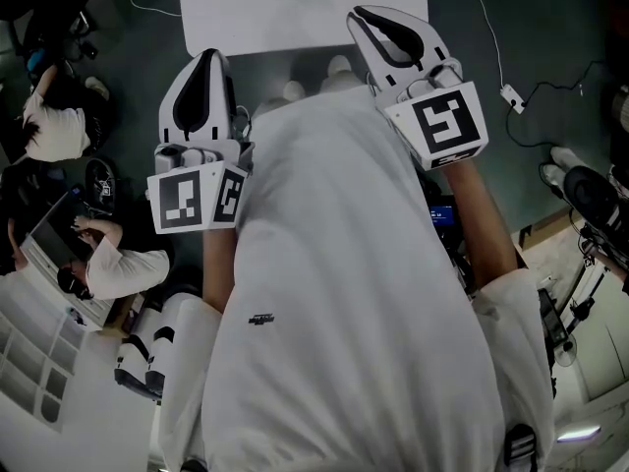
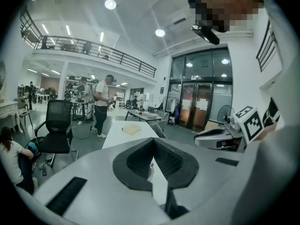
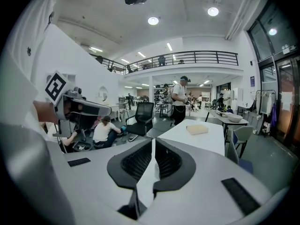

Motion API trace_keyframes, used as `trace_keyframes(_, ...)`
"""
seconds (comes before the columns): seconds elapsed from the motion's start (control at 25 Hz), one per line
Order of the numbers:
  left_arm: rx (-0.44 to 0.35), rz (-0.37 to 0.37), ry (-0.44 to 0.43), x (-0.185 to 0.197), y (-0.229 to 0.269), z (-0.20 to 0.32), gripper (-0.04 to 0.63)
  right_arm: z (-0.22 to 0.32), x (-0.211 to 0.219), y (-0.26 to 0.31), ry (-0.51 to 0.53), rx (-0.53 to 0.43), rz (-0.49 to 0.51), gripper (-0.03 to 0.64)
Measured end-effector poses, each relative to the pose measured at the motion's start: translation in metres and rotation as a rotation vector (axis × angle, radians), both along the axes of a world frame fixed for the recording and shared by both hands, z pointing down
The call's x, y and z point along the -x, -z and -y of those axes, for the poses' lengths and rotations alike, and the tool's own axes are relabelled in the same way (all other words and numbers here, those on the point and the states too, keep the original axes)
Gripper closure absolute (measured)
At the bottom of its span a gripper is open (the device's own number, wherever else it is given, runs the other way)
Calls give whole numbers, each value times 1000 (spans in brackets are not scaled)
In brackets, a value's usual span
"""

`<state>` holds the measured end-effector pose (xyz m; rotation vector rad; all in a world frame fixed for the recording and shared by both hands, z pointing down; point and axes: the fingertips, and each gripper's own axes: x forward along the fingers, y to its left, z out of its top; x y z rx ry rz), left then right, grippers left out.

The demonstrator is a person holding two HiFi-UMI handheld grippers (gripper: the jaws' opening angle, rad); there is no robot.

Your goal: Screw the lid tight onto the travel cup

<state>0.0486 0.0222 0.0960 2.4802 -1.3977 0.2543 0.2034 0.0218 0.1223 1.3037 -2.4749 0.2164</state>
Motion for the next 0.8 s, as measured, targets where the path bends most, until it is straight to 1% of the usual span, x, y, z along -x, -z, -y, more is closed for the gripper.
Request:
trace_keyframes(0.24, -4, 4, -37, -13, -2, 8, 591, 6, -3, -4, -23, 2, 17, 600)
trace_keyframes(0.44, -7, -1, -47, -12, -3, 6, 592, -1, 3, -6, -19, 5, 1, 600)
trace_keyframes(0.8, -6, -14, -66, -11, -3, 9, 592, -4, 1, -7, -52, 14, -3, 600)
